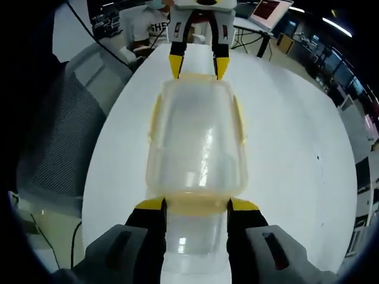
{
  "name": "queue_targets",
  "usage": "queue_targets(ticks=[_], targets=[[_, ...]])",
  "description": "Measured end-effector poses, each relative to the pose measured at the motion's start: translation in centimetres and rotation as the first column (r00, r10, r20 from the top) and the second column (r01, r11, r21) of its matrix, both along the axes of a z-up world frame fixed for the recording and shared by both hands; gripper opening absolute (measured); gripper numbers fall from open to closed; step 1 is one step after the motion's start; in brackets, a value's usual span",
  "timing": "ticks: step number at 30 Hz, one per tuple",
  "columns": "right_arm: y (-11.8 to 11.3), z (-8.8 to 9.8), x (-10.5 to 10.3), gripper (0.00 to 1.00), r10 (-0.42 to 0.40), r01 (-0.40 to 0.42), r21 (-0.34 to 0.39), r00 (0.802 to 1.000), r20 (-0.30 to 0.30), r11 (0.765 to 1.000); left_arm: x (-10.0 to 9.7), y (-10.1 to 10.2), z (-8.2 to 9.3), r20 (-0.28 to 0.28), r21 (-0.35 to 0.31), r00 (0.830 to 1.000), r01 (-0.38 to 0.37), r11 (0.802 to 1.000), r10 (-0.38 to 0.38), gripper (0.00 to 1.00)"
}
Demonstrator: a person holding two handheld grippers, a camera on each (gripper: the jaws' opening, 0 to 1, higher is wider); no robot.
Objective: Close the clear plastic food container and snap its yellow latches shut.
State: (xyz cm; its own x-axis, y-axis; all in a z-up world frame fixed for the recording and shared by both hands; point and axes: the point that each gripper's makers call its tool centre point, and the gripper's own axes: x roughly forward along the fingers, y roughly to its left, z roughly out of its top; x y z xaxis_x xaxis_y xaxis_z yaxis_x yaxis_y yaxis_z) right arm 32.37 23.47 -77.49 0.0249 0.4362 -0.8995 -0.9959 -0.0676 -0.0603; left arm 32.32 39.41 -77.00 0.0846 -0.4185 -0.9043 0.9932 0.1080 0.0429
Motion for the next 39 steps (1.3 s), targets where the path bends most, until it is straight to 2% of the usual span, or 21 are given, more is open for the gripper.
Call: queue_targets(ticks=[28,39], targets=[[-5.1,-1.2,-0.6,0.37,-0.031,0.030,-0.019,0.999,-0.016,0.999,-0.2,-5.2,-0.7,-0.019,0.001,0.999,0.033,0.999,-0.033,0.33],[-7.3,-1.2,-0.4,0.37,-0.056,0.056,-0.028,0.998,-0.008,0.998,0.4,-7.4,-0.7,-0.019,-0.012,0.999,0.049,0.999,-0.049,0.33]])
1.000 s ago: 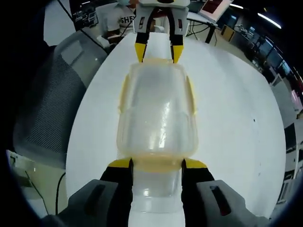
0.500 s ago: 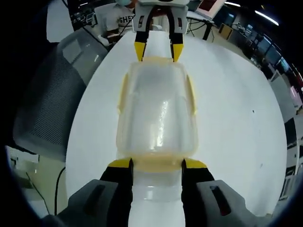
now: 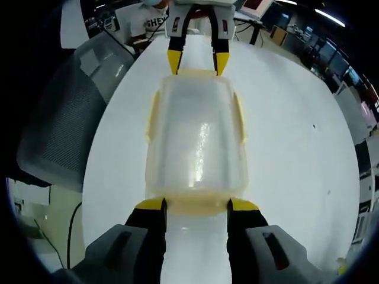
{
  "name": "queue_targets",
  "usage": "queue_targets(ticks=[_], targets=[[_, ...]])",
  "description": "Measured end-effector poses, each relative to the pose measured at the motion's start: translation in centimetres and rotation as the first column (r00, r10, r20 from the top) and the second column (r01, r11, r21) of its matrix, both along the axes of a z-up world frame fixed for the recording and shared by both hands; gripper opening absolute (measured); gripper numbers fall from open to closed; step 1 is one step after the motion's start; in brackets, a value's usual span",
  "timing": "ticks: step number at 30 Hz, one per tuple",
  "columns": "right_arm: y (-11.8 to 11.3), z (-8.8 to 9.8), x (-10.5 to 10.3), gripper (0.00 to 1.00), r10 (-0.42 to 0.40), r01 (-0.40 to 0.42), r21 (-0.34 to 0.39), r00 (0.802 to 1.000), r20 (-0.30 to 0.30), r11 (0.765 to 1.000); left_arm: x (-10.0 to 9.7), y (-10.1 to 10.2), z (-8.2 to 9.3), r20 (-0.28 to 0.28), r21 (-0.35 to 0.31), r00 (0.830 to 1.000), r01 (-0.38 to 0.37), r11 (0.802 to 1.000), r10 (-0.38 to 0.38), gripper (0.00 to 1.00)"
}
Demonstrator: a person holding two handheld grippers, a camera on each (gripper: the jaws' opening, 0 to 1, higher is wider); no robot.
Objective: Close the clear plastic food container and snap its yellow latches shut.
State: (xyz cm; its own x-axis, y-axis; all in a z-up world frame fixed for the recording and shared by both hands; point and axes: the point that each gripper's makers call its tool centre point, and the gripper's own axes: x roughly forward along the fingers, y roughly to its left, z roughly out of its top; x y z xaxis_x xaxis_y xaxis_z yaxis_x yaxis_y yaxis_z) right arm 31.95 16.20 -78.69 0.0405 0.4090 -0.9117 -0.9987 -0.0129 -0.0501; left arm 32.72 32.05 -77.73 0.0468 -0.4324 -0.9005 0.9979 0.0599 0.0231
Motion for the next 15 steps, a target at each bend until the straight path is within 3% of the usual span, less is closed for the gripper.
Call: queue_targets(ticks=[15], targets=[[-3.1,0.7,0.3,0.37,-0.013,0.014,-0.038,1.000,0.013,0.999,0.3,-3.1,0.2,-0.007,-0.040,1.000,0.008,0.999,-0.008,0.33]])
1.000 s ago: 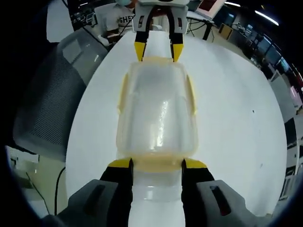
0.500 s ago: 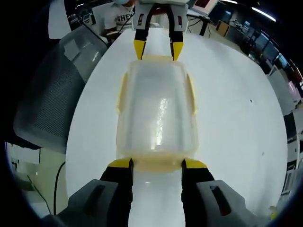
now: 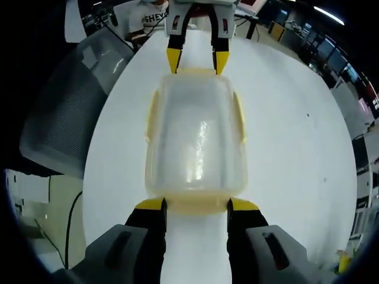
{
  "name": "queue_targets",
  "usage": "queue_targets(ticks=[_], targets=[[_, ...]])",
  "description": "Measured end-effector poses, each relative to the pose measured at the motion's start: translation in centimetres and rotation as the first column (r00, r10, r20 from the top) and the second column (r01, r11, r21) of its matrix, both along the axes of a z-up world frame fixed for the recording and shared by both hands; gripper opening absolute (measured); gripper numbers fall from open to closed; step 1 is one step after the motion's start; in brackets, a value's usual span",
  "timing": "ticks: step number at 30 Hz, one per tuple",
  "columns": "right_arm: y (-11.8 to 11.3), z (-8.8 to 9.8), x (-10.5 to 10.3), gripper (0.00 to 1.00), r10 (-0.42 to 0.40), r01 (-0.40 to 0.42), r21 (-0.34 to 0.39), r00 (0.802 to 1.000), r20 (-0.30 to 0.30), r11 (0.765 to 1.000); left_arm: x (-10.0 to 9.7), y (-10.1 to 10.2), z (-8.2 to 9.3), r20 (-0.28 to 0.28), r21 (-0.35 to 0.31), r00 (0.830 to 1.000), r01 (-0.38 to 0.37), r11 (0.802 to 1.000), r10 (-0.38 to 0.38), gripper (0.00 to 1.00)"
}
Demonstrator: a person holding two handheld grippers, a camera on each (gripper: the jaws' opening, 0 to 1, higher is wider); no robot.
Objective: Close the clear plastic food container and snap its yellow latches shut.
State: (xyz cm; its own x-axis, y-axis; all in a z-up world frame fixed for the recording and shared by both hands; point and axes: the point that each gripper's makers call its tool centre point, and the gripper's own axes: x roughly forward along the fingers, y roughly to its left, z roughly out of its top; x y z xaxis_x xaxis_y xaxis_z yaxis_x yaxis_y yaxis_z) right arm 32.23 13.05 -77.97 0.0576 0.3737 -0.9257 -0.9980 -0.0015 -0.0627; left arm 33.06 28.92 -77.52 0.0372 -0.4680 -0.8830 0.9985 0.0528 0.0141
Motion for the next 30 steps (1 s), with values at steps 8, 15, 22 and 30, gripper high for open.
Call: queue_targets(ticks=[8,15,22,30], targets=[[-0.5,-0.6,0.0,0.37,0.002,-0.002,-0.010,1.000,-0.013,1.000,-0.2,-0.5,-0.6,-0.017,0.010,1.000,-0.001,1.000,0.001,0.33],[-0.3,-0.8,-0.1,0.37,-0.007,0.007,0.001,1.000,-0.020,1.000,-0.1,-0.3,-0.8,-0.023,0.018,1.000,0.003,1.000,-0.003,0.33],[-0.4,-0.9,-0.2,0.37,-0.008,0.008,0.001,1.000,-0.021,1.000,-0.2,-0.3,-1.0,-0.033,0.025,0.999,0.002,1.000,-0.001,0.33],[0.0,-1.0,-0.3,0.38,-0.004,0.004,-0.010,1.000,-0.020,1.000,-0.2,0.0,-1.1,-0.038,0.038,0.999,-0.004,0.999,0.005,0.33]])
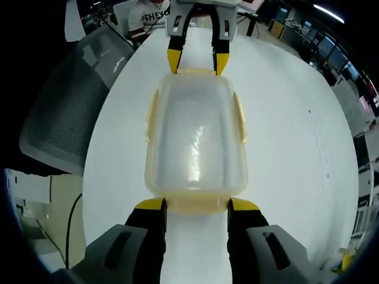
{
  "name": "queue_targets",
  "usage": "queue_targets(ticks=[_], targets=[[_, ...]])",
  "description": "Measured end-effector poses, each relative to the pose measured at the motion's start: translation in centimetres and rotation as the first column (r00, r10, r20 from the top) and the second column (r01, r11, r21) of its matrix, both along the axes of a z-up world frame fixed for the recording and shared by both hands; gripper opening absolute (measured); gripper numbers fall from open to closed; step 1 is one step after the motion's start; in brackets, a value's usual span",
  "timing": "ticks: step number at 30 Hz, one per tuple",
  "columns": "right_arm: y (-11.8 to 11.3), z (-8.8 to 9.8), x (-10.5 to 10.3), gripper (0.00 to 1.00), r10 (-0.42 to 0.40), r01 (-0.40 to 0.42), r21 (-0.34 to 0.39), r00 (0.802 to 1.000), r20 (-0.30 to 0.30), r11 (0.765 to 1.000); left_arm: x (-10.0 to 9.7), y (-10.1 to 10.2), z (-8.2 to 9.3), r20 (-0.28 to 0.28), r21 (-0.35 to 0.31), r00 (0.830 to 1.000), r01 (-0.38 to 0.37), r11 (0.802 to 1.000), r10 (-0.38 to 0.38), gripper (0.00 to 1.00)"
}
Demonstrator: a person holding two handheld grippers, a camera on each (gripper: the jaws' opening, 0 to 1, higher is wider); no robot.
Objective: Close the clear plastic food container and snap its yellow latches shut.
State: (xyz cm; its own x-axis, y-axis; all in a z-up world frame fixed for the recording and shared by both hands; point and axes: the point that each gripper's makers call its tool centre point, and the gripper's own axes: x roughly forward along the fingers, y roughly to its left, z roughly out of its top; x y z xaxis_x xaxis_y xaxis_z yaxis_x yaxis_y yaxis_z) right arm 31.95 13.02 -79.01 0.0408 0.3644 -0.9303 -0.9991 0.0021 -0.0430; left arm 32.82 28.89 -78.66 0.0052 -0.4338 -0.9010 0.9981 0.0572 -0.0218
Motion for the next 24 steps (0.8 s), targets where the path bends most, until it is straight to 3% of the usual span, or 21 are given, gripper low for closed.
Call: queue_targets(ticks=[12,17,24], targets=[[0.01,-0.31,-0.37,0.38,0.005,-0.004,0.006,0.999,-0.039,1.000,-0.13,0.10,-0.33,-0.004,0.023,1.000,0.004,1.000,-0.003,0.34],[0.01,-0.35,-0.28,0.39,0.022,-0.022,-0.003,0.999,-0.029,1.000,-0.21,0.03,-0.38,0.024,0.052,0.999,0.036,0.998,-0.037,0.34],[-0.03,-0.31,-0.30,0.39,0.005,-0.005,0.002,1.000,-0.025,1.000,-0.21,0.11,-0.39,0.016,0.053,1.000,0.020,0.998,-0.021,0.34]])
